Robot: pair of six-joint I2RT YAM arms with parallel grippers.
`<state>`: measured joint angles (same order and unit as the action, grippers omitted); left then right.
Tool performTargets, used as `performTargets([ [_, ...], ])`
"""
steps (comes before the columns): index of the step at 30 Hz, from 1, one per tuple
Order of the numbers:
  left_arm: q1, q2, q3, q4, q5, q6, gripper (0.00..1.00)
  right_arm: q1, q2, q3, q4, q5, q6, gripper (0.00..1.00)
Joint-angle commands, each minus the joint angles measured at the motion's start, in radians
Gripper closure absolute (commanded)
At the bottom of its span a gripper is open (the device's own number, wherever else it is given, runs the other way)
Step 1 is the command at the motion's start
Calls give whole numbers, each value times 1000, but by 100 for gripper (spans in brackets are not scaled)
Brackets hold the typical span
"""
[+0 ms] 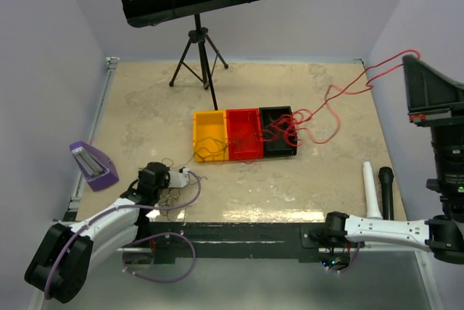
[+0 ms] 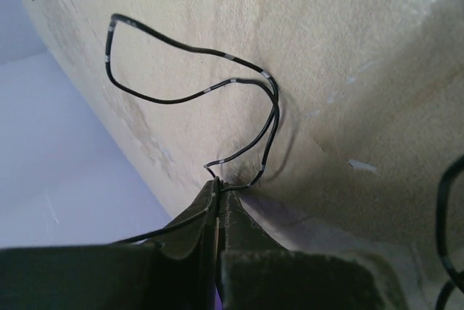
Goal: Untangle the cables
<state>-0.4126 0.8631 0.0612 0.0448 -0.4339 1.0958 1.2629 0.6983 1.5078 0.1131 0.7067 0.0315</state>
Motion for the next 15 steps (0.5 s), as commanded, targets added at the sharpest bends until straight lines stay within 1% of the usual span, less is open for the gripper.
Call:
performTargets([
  [1,6,40,-143,90,-34,35,100,3,-33,94,40,68,-107,100],
  [3,6,59,-141,105,-37,35,100,3,-34,114,43,80,-134,100],
  [6,6,70,-136,118,-39,23,100,3,-29,134,20,77,-125,100],
  [10,6,54,-115,89,-28,7,100,3,3,131,-10,100,-130,100],
  [13,6,45,-69,29,-25,-20,100,3,23,134,-16,47,-111,100],
  [14,6,37,-31,-14,-17,-43,98,3,36,134,-24,37,-104,100],
  [15,6,28,12,-81,4,-78,88,3,46,129,-33,28,-88,100],
])
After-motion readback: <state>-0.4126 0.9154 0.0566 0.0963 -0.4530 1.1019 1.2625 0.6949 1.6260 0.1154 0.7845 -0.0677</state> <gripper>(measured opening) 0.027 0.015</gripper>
